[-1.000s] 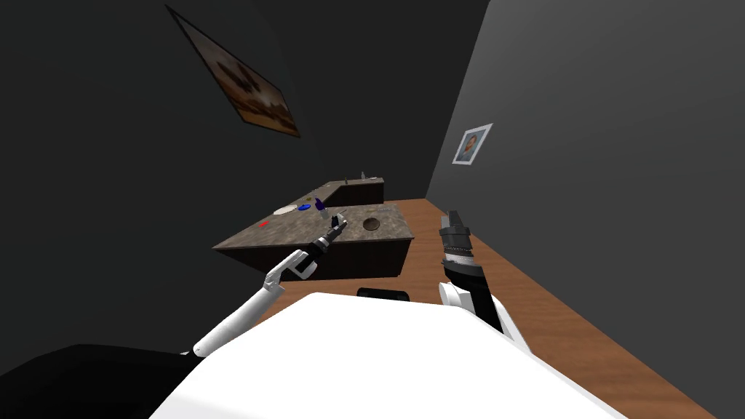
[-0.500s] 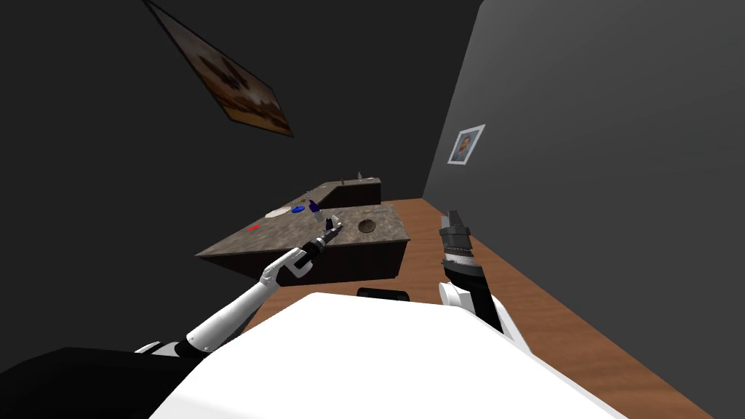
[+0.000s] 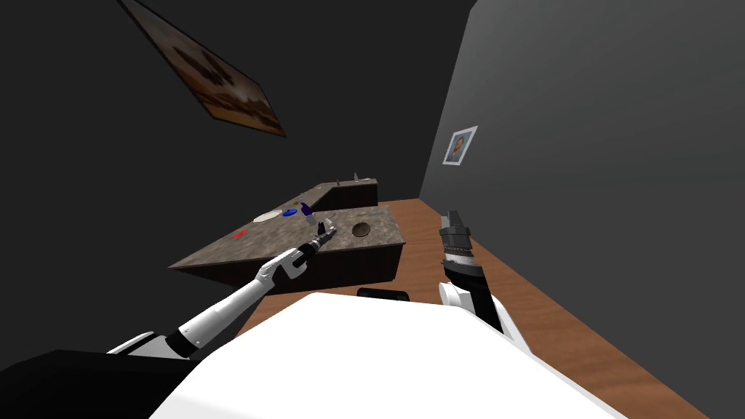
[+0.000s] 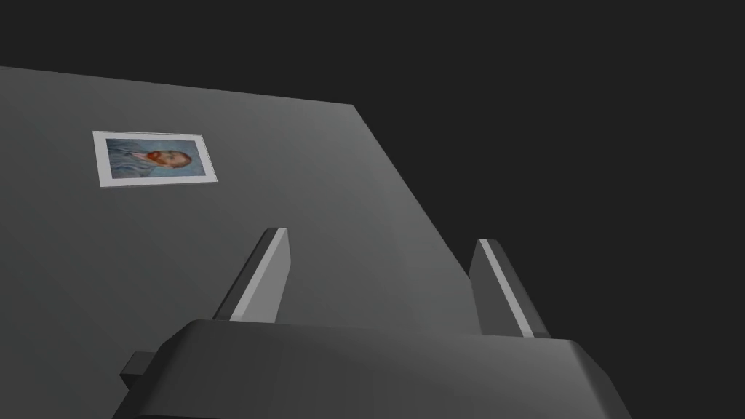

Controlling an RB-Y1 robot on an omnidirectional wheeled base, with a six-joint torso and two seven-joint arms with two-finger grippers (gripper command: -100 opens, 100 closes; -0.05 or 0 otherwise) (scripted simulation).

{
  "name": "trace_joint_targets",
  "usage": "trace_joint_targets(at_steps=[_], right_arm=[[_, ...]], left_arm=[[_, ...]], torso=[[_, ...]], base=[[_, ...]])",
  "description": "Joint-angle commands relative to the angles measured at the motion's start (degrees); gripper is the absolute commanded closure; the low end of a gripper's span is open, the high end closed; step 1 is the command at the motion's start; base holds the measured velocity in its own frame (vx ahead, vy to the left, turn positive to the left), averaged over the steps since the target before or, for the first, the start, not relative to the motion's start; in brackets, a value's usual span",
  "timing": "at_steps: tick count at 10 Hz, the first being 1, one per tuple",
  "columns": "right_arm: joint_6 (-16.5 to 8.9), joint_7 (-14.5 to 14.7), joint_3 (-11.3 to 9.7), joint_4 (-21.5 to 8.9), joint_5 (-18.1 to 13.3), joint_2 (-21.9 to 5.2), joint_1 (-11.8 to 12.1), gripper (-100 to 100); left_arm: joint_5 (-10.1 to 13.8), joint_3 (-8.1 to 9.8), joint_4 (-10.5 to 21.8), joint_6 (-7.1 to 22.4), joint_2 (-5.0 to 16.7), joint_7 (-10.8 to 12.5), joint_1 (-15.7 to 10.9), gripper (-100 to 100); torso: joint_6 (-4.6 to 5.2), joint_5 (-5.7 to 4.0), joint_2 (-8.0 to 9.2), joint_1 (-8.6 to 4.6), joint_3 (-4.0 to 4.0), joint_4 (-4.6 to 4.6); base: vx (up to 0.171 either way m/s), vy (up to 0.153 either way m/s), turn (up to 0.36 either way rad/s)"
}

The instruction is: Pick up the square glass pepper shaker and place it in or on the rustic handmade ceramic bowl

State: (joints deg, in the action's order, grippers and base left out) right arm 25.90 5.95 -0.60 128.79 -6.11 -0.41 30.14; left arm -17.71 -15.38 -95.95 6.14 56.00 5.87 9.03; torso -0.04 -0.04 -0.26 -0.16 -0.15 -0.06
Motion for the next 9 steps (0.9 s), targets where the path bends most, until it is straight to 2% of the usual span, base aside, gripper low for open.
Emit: trace_joint_targets(at_steps=[1,6,7,8,9], right_arm=[[0.0,0.0,0.0,0.0,0.0,0.0,0.0,0],[0.0,0.0,0.0,0.0,0.0,0.0,0.0,0],[0.0,0.0,0.0,0.0,0.0,0.0,0.0,0],[0.0,0.0,0.0,0.0,0.0,0.0,0.0,0],[0.0,0.0,0.0,0.0,0.0,0.0,0.0,0]], left_arm=[[0.6,-0.93,1.2,1.9,1.5,0.5,-0.2,-100],[3.0,-4.41,6.3,7.4,5.5,1.9,-1.6,-100],[3.3,-4.78,6.8,7.9,5.9,2.1,-1.7,-100],[3.1,-4.24,5.8,7.6,5.7,2.0,-1.2,-100],[3.1,-4.33,5.9,7.8,5.7,2.0,-1.2,0]], torso=[[0.00,0.00,0.00,0.00,0.00,0.00],[0.00,0.00,-0.10,-0.04,-0.05,-0.02],[0.00,0.01,-0.18,0.00,-0.11,-0.05],[0.00,0.03,-0.17,0.05,-0.11,-0.05],[-0.02,0.05,-0.01,0.17,-0.02,-0.02]], base=[[0.049,-0.042,-0.044],[0.092,-0.061,-0.047],[0.092,-0.062,-0.030],[0.035,-0.025,-0.001],[0.007,-0.005,0.001]])
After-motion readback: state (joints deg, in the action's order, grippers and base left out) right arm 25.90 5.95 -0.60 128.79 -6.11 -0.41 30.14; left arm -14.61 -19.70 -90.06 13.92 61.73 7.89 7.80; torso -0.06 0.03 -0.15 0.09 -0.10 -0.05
